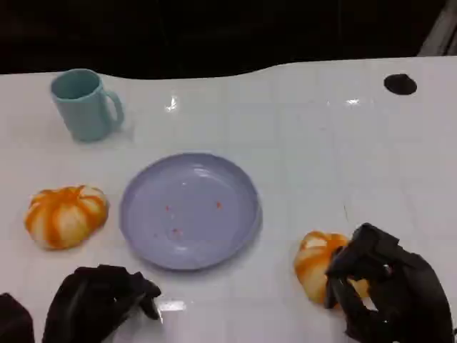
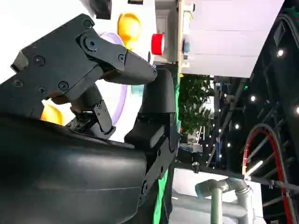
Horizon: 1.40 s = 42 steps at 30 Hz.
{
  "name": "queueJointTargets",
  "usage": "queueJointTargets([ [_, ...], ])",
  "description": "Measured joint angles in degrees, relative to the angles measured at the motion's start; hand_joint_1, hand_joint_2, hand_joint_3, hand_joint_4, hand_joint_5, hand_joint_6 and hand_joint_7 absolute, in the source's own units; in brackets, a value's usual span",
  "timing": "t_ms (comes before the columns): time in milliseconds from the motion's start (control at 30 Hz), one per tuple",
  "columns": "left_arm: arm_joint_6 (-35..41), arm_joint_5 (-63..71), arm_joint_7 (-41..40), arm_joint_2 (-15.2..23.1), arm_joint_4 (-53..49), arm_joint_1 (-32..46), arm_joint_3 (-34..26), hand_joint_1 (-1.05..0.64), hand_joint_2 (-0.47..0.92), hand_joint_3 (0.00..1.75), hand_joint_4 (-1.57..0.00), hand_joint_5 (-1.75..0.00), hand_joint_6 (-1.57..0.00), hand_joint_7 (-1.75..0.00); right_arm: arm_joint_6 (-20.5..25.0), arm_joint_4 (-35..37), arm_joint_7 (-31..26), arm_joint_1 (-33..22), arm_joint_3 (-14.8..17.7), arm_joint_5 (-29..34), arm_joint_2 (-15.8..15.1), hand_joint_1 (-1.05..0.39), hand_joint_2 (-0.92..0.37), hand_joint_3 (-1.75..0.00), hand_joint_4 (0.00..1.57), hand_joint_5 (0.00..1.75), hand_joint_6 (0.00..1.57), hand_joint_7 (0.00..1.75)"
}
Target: Grasp the bread from the table and place it into the plate.
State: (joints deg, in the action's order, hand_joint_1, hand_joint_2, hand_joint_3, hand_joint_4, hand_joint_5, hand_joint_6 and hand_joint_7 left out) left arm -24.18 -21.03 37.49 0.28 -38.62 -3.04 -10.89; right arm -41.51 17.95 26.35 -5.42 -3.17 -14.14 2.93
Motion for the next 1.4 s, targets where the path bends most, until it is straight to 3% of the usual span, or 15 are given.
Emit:
queueJointTargets([
  [900, -0.14, 0.02, 0.00, 0.00, -0.09, 0.00, -0.17, -1.05, 0.82, 0.00, -0.78, -1.63, -1.57, -0.17, -0.04, -0.04, -0.07, -0.01, -0.03, 0.01, 0.01, -0.32, -0.51, -1.03, 0.82, 1.75, 0.74, 1.49],
  [967, -0.14, 0.02, 0.00, 0.00, -0.08, 0.00, -0.18, -1.05, 0.82, 0.00, -0.78, -1.63, -1.57, -0.17, 0.03, -0.15, 0.01, -0.01, -0.04, -0.07, 0.00, -0.30, -0.52, -1.03, 0.79, 1.75, 0.74, 1.43],
  [1033, -0.14, 0.02, 0.00, 0.00, -0.08, 0.00, -0.18, -1.05, 0.82, 0.00, -0.78, -1.63, -1.57, -0.17, 0.35, -0.46, 0.46, -0.01, -0.07, -0.39, -0.12, -0.29, -0.59, -0.88, 0.75, 1.70, 0.79, 1.22],
  [1133, -0.14, 0.02, 0.00, 0.00, -0.08, 0.00, -0.21, -1.05, 0.82, 0.00, -0.78, -1.63, -1.57, -0.18, 0.33, -0.69, 1.55, 0.20, -0.05, -0.40, -0.88, -0.32, -0.71, -0.66, 0.73, 1.57, 0.80, 1.06],
  [1267, -0.14, 0.18, -0.04, 0.00, -0.06, 0.00, -0.21, -1.05, 0.82, 0.00, -0.78, -1.63, -1.57, -0.18, -1.59, -0.89, 2.49, 1.24, 0.01, 1.93, -3.19, -0.40, -0.85, -0.39, 0.68, 1.41, 0.77, 0.97],
  [1400, -0.14, 0.43, -0.34, 0.00, 0.02, 0.00, -0.17, -1.05, 0.83, 0.00, -0.77, -1.64, -1.57, -0.18, -2.28, -3.07, 1.24, 2.40, 0.24, 6.55, -6.25, -0.45, -0.91, -0.23, 0.65, 1.25, 0.74, 0.83],
])
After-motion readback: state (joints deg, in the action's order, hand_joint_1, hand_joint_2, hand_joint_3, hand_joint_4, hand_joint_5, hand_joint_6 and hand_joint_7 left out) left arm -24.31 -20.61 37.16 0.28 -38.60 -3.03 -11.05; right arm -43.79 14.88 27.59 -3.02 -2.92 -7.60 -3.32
